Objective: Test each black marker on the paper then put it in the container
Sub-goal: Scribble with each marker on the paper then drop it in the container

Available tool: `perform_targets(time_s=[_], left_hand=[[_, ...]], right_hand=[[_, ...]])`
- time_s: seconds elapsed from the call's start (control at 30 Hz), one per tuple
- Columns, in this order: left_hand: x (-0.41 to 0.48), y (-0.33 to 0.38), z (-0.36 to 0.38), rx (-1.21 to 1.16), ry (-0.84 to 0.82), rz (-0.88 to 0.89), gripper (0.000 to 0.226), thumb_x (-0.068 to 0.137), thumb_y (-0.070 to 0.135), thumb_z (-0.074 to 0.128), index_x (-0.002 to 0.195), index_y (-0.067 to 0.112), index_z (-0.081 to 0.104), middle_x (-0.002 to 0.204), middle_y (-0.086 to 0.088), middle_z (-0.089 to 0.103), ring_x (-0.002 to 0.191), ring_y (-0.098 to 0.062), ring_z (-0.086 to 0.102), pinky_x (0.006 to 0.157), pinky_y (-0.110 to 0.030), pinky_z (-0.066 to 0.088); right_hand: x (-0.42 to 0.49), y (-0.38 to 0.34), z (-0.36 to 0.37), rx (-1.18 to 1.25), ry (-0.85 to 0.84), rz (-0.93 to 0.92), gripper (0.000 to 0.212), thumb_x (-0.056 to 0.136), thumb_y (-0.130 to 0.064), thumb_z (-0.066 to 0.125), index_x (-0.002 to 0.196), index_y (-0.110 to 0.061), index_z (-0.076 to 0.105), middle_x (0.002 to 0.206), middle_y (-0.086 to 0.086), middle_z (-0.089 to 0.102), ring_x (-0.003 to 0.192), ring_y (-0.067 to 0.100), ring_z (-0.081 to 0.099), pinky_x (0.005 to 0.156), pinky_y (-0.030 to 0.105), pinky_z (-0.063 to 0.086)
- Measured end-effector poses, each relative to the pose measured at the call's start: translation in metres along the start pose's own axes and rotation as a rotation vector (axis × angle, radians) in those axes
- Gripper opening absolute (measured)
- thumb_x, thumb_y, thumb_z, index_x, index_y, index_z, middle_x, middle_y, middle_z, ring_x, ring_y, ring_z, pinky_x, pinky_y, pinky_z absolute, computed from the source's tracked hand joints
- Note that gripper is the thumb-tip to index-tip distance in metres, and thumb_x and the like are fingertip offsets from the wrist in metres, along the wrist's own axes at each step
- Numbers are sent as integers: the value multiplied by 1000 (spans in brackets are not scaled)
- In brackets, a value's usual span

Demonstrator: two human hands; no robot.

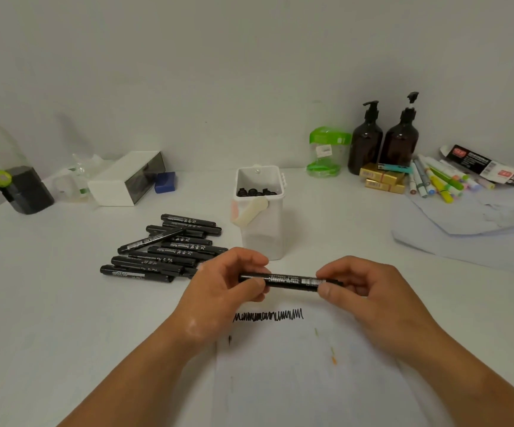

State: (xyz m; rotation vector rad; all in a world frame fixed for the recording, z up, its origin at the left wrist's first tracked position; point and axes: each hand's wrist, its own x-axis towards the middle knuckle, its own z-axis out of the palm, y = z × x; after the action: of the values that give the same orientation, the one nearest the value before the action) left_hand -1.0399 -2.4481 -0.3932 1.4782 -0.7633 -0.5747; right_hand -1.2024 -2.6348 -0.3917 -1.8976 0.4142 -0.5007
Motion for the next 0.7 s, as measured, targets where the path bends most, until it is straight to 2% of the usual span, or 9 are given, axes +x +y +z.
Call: perform_targets(time_s=[0.1,0.2,0.27,0.43,0.57,0.7], left_hand=[[-6,0,2,308,-6,47,28,82,17,70,102,37,72,98,7,73,89,-16,71,79,-29,58],[-12,0,8,562,-24,171,29,89,17,70,110,37,70,93,22,71,84,-7,68,72,-12,49],[-15,2,12,663,-45,242,25,92,23,68,115,32,69,85,22,68,80,-7,64,69,-8,43],[-16,4,20,761,-110,331,16,101,30,54,109,25,66,80,15,60,77,-6,55,65,-10,37],[-17,3,25,797,-139,337,23,102,39,44,99,24,60,72,17,53,68,-7,50,59,-15,34],[-21,5,32,796,-165,363,29,102,42,39,103,23,60,74,20,55,64,-2,51,59,-12,33]], right_hand=[[-1,-4,2,78,38,9,13,84,-25,79,86,-37,78,73,-8,72,54,2,50,52,10,39],[-4,-9,6,94,63,16,15,87,-20,78,83,-35,78,75,-4,75,50,-1,53,52,6,39],[-5,-12,9,116,61,17,14,88,-19,77,84,-32,78,75,-4,75,51,-2,56,53,5,40],[-8,-15,15,250,-28,70,13,83,-21,84,89,-30,77,69,-9,69,50,4,50,49,14,40],[-9,-17,21,296,-81,102,17,75,-30,78,92,-28,75,72,7,68,55,15,45,48,22,39],[-11,-18,25,325,-115,94,14,76,-30,78,88,-25,73,69,6,69,55,14,47,47,21,39]])
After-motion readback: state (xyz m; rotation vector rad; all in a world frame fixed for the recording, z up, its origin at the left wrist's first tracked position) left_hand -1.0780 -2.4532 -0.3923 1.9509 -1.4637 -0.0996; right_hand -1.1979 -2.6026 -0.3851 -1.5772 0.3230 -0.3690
